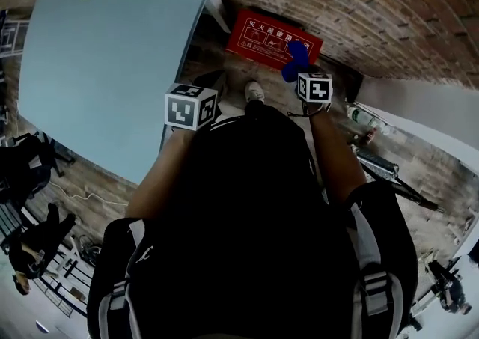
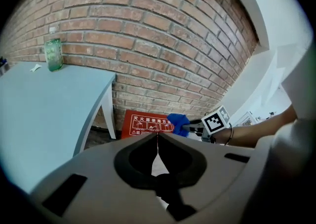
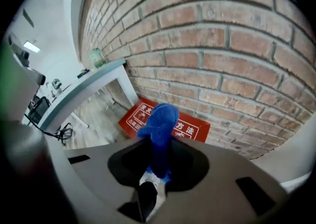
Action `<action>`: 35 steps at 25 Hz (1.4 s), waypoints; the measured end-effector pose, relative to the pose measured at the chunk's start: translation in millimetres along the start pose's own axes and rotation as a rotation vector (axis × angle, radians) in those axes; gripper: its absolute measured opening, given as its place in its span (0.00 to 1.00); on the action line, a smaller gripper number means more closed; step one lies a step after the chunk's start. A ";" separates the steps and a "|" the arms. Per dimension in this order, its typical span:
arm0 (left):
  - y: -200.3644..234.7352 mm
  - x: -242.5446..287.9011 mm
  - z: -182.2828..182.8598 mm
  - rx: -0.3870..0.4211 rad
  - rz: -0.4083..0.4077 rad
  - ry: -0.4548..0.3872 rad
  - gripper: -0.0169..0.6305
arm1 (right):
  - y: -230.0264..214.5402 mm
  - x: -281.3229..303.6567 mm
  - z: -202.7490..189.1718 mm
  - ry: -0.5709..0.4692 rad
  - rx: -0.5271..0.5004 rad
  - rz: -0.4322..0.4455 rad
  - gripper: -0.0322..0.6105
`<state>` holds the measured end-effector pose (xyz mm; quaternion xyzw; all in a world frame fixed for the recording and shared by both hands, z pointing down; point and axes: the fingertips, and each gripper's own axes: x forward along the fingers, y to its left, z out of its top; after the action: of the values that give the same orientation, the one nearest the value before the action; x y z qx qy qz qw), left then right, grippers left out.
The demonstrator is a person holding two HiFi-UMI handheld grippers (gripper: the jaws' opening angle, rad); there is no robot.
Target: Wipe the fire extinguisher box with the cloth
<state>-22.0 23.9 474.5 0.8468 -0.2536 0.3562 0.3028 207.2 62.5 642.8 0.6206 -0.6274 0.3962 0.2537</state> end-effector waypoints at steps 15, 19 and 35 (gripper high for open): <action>-107.5 -25.3 -90.4 0.137 -0.205 -0.031 0.04 | 116.9 -220.2 1.3 -0.385 -0.028 -0.058 0.18; -146.6 -30.6 -121.0 0.193 -0.250 0.004 0.04 | 123.6 -252.5 -28.3 -0.431 0.068 -0.040 0.18; -233.4 -13.9 -108.4 0.139 -0.225 -0.049 0.04 | 77.8 -302.9 -72.5 -0.434 0.010 0.057 0.18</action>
<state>71.2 262.6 447.4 0.8974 -0.1388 0.3158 0.2751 149.0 289.8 423.7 0.6746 -0.6826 0.2633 0.0983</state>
